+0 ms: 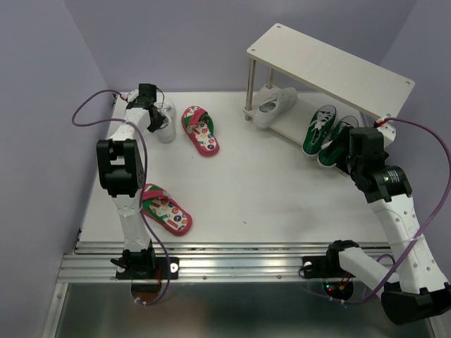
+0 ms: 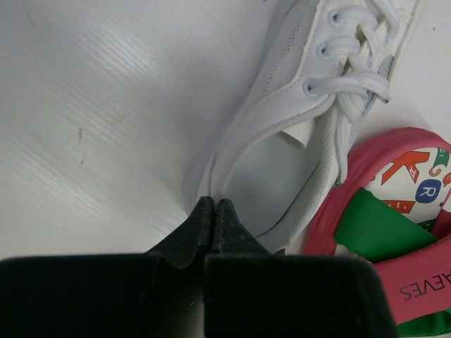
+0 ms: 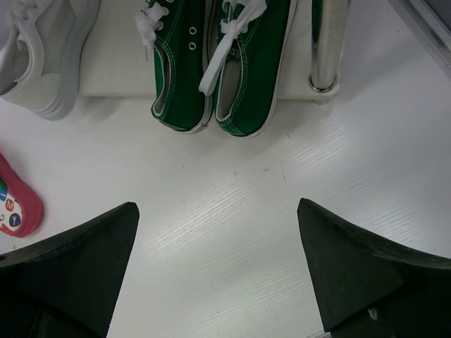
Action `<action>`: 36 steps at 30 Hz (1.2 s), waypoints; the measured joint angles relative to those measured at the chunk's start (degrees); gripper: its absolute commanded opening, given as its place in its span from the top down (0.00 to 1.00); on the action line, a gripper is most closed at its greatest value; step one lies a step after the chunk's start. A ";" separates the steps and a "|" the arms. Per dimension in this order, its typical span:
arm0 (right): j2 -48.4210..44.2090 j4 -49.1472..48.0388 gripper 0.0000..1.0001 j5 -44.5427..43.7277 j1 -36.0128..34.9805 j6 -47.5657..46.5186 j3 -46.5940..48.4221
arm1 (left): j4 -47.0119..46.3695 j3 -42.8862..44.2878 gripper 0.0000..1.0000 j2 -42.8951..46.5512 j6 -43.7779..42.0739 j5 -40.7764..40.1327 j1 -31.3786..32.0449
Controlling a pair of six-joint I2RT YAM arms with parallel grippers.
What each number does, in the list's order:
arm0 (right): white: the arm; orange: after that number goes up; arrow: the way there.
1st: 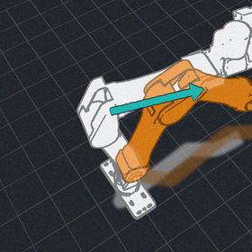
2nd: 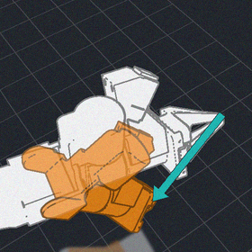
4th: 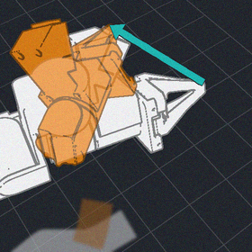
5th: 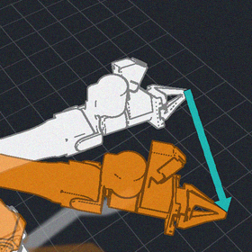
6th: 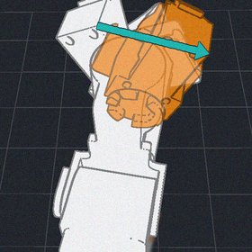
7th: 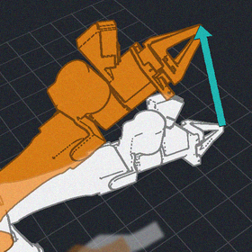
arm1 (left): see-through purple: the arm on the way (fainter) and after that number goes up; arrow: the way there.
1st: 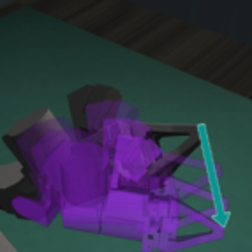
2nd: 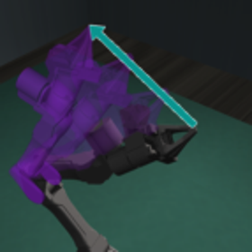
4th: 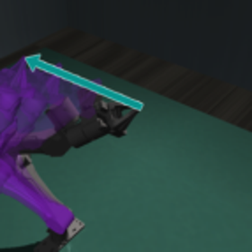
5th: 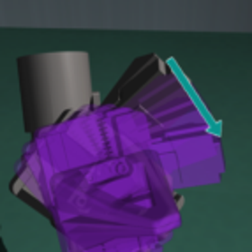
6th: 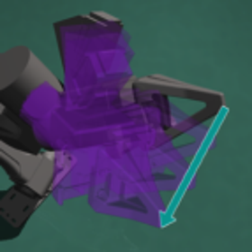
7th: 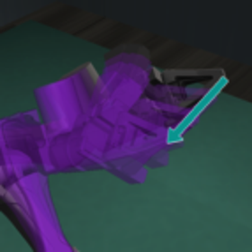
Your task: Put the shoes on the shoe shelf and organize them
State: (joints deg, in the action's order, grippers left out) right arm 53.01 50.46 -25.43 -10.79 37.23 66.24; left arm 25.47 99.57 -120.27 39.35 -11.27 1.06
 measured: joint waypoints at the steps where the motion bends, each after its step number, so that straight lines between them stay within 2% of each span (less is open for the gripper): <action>1: -0.02 -0.09 0.00 0.00 0.00 -0.04 0.00 | 0.35 0.15 1.00 0.02 -0.22 -0.15 -0.22; 8: -0.17 -1.49 0.00 0.44 0.00 -0.46 -0.02 | 4.98 0.33 1.00 3.50 -3.37 -1.88 -1.79; 15: -1.27 -2.36 0.00 1.22 0.00 -1.01 -1.51 | 9.86 -0.02 1.00 16.37 -7.89 -4.66 -0.96; 21: -1.29 -3.04 0.00 1.77 0.00 -1.49 -1.57 | 10.80 -4.09 1.00 29.64 -11.37 -5.44 6.21; 25: -1.29 -3.89 0.00 2.19 0.00 -1.75 -1.84 | 11.56 -6.67 1.00 35.30 -12.09 -3.54 10.86; 30: -1.25 -4.70 0.00 3.34 0.00 -1.88 -3.15 | 11.21 -10.47 1.00 39.26 -11.30 0.52 15.26; 36: -1.22 -5.14 0.00 4.50 0.00 -1.88 -3.34 | 6.16 -18.10 1.00 39.56 -7.23 5.11 27.58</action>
State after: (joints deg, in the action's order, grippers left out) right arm 51.79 45.32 -20.93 -10.79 35.35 62.89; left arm 31.64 81.47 -80.71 32.12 -6.15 28.64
